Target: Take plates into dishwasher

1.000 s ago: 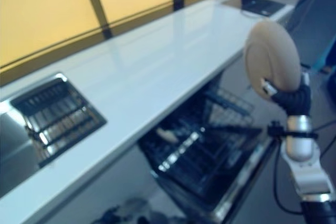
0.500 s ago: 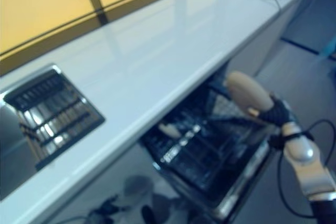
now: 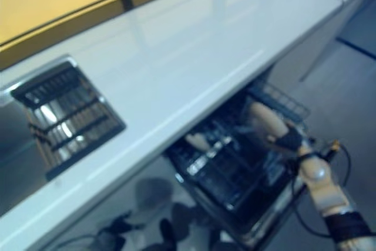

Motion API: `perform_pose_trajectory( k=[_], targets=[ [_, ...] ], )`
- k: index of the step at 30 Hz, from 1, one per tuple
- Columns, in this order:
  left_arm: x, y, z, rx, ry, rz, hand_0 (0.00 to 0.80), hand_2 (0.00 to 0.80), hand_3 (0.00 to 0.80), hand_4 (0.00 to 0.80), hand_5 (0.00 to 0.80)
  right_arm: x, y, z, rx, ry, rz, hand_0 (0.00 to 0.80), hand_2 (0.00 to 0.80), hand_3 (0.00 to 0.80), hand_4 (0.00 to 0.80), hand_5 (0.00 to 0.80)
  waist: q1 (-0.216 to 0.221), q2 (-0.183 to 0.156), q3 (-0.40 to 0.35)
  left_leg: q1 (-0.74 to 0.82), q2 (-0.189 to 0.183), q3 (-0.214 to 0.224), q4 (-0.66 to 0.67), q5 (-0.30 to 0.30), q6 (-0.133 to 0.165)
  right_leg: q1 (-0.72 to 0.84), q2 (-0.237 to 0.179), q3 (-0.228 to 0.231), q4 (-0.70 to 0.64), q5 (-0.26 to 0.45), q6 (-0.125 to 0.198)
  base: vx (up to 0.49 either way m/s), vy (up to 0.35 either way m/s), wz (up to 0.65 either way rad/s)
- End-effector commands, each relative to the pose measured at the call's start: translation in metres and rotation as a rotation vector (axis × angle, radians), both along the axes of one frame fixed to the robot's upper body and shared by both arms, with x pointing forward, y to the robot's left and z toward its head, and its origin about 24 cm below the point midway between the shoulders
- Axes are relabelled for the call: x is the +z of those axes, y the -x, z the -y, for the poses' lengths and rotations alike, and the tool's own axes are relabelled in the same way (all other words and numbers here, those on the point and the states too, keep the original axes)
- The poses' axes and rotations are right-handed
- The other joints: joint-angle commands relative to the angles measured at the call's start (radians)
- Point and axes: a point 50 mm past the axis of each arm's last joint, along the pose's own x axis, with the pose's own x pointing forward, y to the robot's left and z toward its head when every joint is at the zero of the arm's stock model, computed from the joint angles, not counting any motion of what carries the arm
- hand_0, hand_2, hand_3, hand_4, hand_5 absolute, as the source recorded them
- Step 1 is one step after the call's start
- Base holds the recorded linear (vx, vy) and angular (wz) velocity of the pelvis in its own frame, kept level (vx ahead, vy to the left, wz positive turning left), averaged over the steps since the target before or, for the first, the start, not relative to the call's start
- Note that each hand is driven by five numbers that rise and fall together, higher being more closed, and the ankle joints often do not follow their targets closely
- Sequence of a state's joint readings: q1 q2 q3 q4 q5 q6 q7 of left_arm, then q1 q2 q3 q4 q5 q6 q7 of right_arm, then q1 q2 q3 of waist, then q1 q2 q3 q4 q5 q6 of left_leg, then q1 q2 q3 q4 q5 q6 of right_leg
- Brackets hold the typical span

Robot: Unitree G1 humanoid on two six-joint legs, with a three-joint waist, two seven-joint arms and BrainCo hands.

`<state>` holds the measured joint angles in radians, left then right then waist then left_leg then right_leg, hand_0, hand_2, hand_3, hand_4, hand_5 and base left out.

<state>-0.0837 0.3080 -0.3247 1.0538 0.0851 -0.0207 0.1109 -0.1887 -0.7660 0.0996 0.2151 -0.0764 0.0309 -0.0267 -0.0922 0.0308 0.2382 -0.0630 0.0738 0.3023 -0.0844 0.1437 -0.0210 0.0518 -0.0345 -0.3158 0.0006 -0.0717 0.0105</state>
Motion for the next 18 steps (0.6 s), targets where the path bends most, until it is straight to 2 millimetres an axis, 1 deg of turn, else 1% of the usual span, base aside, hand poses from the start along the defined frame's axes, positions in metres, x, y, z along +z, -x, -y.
perform_pose_trajectory(
  k=[1,8,11,16,18],
  targets=[
    [0.010,-0.014,-0.014,-0.078,-0.079,0.014,0.000,0.000,0.000,0.000,0.000,0.026,-0.023,-0.019,0.022,-0.005,0.140,0.800,0.800,0.800,0.800,0.800,0.032,-0.061,-0.005,0.044,-0.016,-0.016,-0.003,-0.132,0.013,-0.025,-0.003,0.028,0.034,-0.031,-0.012,0.063,-0.017,0.08],
    [0.012,-0.018,-0.014,-0.110,-0.083,0.014,0.000,0.000,0.000,0.000,0.000,0.023,-0.037,-0.022,-0.034,-0.018,0.125,0.800,0.800,0.800,0.800,0.800,0.059,-0.062,0.007,0.032,-0.018,-0.037,0.012,-0.134,0.017,-0.028,-0.007,0.021,0.040,-0.032,-0.014,0.066,-0.020,0.05],
    [0.015,-0.023,-0.015,-0.114,-0.090,0.026,0.000,0.000,0.000,0.000,0.000,0.027,-0.044,-0.021,-0.055,-0.015,0.122,0.800,0.800,0.800,0.800,0.800,0.068,-0.061,0.019,0.015,-0.021,-0.040,0.015,-0.128,0.025,-0.045,-0.009,0.012,0.048,-0.031,-0.020,0.014,-0.030,0.06],
    [0.023,-0.036,-0.018,-0.115,-0.097,0.062,0.000,0.000,0.000,0.000,0.000,0.037,-0.053,-0.015,-0.091,0.003,0.133,0.800,0.800,0.800,0.800,0.800,0.081,-0.051,0.051,-0.024,-0.022,-0.067,0.045,-0.130,0.026,-0.085,-0.017,0.008,0.093,-0.045,-0.027,-0.002,-0.048,0.08],
    [0.027,-0.043,-0.019,-0.111,-0.094,0.089,0.000,0.000,0.000,0.000,0.000,0.043,-0.057,-0.010,-0.112,-0.002,0.139,0.800,0.800,0.800,0.800,0.800,0.087,-0.042,0.075,-0.053,-0.021,-0.084,0.071,-0.131,0.024,-0.110,-0.024,0.003,0.128,-0.058,-0.035,-0.049,-0.084,0.07]
  ],
)
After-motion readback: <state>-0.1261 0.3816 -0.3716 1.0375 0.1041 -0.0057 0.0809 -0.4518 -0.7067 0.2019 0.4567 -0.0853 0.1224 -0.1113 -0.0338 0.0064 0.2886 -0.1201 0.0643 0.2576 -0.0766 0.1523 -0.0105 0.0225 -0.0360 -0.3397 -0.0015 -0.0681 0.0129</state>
